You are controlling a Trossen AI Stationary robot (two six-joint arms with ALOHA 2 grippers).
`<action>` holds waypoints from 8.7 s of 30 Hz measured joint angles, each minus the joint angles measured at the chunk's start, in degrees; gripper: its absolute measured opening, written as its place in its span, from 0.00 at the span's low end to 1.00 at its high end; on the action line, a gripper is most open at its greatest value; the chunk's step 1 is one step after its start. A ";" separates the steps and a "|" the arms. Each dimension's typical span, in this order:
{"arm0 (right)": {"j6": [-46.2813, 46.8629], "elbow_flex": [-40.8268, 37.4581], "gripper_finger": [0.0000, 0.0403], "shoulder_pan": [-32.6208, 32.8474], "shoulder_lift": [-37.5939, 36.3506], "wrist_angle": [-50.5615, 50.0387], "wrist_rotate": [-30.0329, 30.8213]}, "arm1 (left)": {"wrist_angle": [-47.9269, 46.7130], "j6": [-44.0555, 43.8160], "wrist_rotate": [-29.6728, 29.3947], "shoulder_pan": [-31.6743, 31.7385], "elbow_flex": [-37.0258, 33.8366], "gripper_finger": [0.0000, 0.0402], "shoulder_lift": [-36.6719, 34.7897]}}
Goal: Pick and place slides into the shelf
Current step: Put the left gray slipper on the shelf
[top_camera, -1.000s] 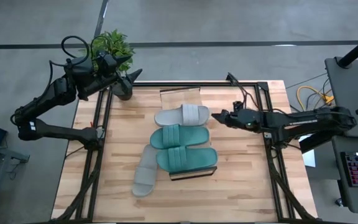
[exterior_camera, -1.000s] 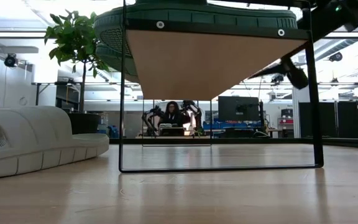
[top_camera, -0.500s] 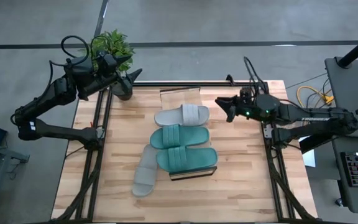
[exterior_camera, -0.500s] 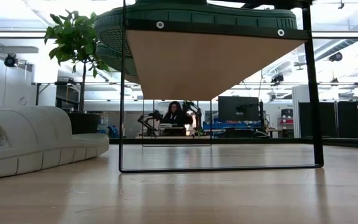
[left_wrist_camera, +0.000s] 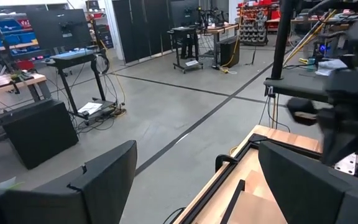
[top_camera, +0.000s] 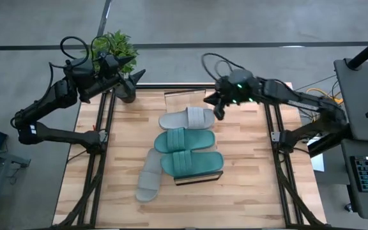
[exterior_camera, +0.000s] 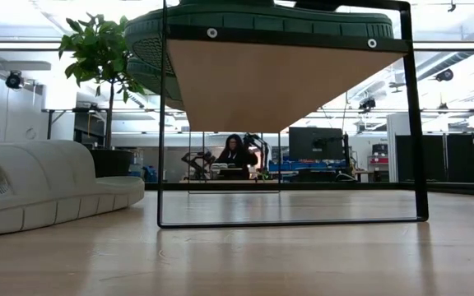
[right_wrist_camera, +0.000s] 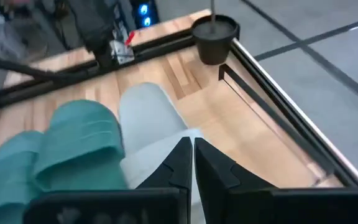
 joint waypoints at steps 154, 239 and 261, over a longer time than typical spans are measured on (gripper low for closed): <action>56.33 -36.34 0.23 1.46 -7.72 28.49 4.93 | -2.09 0.43 -1.36 -0.01 -0.95 0.80 -4.01; 48.31 -36.30 0.06 -2.28 -21.22 6.20 -0.03 | -2.06 -0.02 -2.56 0.01 -0.94 0.80 -3.85; 47.58 -35.78 0.06 -2.30 -21.29 6.61 -5.64 | -1.82 -0.02 -3.96 0.02 -0.94 0.80 -3.85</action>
